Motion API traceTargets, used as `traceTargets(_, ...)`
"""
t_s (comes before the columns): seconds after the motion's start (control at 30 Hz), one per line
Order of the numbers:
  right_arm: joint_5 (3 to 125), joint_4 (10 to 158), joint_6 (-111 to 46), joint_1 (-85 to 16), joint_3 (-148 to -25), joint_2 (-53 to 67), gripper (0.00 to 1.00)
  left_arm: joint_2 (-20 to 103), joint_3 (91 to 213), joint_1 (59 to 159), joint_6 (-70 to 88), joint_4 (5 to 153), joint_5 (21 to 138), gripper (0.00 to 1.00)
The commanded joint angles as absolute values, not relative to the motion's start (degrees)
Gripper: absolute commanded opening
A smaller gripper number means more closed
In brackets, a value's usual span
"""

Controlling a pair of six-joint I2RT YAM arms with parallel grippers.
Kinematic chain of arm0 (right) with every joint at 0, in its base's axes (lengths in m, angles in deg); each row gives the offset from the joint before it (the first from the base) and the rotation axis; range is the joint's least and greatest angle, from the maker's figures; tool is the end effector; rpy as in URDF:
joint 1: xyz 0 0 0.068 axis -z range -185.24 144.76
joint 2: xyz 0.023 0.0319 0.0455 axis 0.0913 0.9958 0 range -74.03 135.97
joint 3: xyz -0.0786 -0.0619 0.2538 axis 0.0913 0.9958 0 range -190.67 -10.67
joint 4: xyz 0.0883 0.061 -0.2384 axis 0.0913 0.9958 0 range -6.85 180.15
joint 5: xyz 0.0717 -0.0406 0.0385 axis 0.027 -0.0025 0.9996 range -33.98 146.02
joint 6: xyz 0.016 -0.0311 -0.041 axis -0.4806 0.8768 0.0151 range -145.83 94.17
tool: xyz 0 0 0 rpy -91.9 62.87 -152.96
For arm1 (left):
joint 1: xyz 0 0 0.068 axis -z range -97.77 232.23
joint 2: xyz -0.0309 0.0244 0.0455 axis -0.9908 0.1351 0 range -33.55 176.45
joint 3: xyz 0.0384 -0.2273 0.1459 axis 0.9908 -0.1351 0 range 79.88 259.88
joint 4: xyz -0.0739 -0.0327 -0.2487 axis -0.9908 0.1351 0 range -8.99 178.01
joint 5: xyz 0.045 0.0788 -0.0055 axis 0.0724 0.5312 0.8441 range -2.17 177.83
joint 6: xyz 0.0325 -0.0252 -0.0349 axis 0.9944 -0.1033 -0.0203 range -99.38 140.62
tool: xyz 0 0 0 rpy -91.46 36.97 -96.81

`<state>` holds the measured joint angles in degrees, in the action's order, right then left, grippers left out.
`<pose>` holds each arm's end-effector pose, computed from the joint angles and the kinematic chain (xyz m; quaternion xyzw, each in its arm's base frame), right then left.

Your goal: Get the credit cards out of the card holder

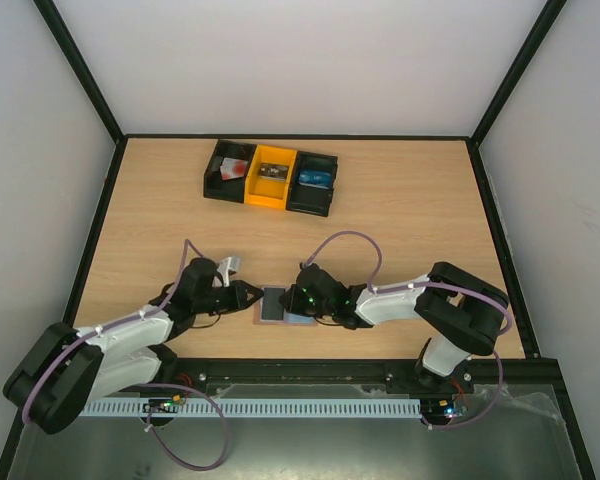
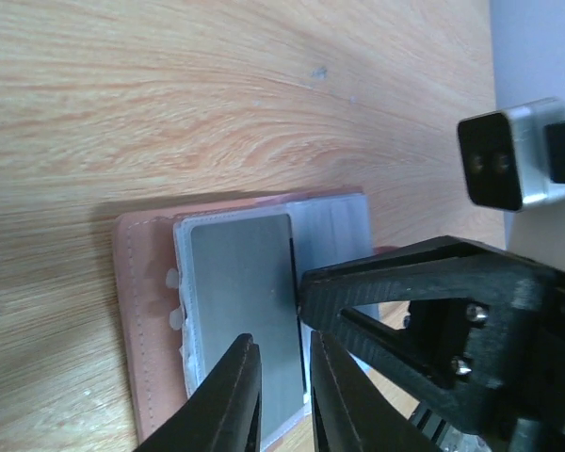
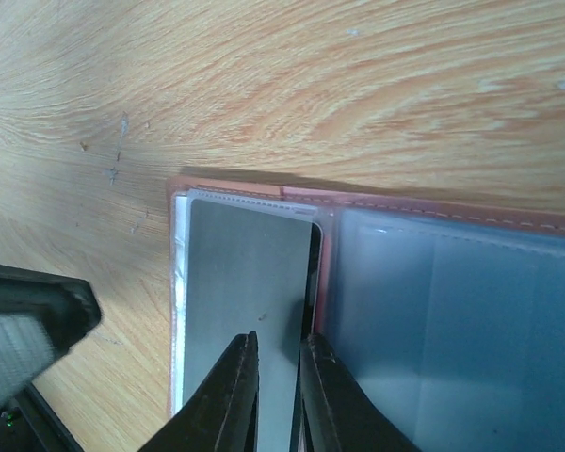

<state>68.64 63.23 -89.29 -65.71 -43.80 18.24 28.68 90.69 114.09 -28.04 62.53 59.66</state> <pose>0.1371 0.2578 0.1290 -0.0237 0.8989 0.4229 0.1127 0.1484 -0.1120 0.1356 -0.0095 0.8600 -0.4625 0.2154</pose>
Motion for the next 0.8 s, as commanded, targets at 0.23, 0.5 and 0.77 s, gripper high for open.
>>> traceTargets(0.23, 67.17, 61.69, -90.25, -66.06, -41.27, 17.90, 0.14, 32.14, 89.37, 114.44, -30.26, 57.78, 59.20, 0.19)
traceTargets(0.5, 67.32, 60.82, -90.08, -66.09, -40.51, 17.24, 0.14, 37.97, 89.17, 115.58, -29.42, 55.51, 60.66, 0.06)
traceTargets(0.77, 66.71, 60.37, -89.82, -66.08, -40.34, 17.10, 0.14, 36.72, 89.39, 116.89, -29.21, 58.24, 64.39, 0.03)
